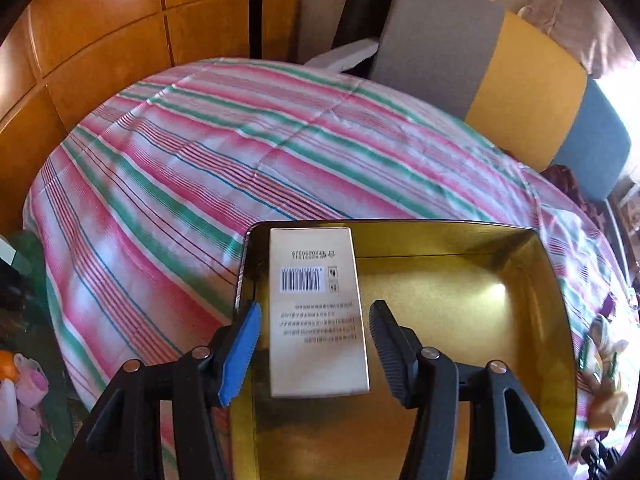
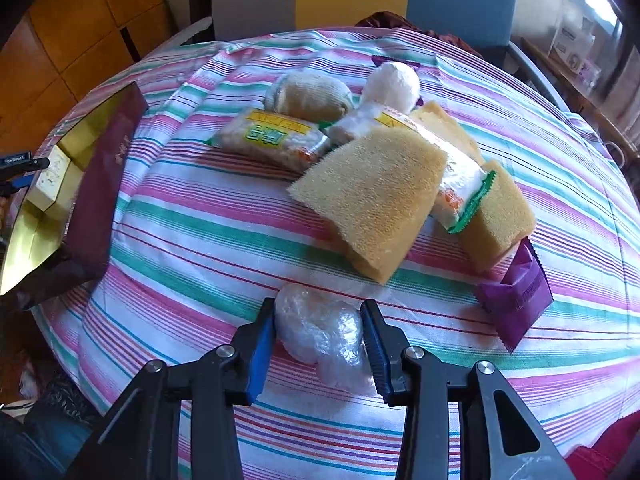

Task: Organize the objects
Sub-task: 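Carry the plastic-wrapped white item into the gold tray and open the right gripper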

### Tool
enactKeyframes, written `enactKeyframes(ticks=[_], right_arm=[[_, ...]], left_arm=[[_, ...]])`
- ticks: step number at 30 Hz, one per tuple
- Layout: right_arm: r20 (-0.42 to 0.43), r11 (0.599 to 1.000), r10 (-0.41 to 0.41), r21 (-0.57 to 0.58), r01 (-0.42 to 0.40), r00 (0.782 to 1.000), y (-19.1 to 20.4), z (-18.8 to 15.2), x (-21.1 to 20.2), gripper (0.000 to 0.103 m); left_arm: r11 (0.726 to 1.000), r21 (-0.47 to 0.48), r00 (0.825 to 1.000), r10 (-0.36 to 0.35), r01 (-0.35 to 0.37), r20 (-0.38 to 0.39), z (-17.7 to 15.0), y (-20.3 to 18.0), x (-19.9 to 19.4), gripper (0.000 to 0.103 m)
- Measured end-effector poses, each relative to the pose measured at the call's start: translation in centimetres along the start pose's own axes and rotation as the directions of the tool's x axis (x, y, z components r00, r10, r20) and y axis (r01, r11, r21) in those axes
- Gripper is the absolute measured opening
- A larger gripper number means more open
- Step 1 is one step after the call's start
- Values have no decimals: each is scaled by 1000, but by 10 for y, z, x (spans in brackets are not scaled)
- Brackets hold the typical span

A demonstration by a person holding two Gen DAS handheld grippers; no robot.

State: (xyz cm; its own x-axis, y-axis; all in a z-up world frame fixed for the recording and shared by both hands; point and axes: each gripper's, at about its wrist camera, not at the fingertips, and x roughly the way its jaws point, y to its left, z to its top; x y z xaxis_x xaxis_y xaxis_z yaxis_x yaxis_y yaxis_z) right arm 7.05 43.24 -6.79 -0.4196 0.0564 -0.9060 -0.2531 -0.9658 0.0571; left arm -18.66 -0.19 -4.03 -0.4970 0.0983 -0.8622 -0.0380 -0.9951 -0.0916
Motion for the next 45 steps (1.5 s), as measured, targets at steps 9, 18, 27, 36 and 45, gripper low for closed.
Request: enactKeyframes(ticks=[9,18,27,36,45], right_arm=[[72,994,113,2,-113,991,20,0,-23,41],[144,943,312,-163,-289,939,118,29,-53,41],[71,860,453,-295,-415,889,232,62,-23,42],[-53,816,504,-299,-495,862,324,88,27,42],[-114,792,545,-256,-554,831,370,92,49,58]], left_arm=[[1000,6,995,0,-1,103,-38,21,-58,57],[998,55,986,1,-11,166,-76,17,-91,57],[999,36,981,11,-18,193,-94,26,-103,57],[999,5,976,39,-41,214,-102,44,-107,57],[998,-44,978,51,-43,203,-105,61,-101,57]])
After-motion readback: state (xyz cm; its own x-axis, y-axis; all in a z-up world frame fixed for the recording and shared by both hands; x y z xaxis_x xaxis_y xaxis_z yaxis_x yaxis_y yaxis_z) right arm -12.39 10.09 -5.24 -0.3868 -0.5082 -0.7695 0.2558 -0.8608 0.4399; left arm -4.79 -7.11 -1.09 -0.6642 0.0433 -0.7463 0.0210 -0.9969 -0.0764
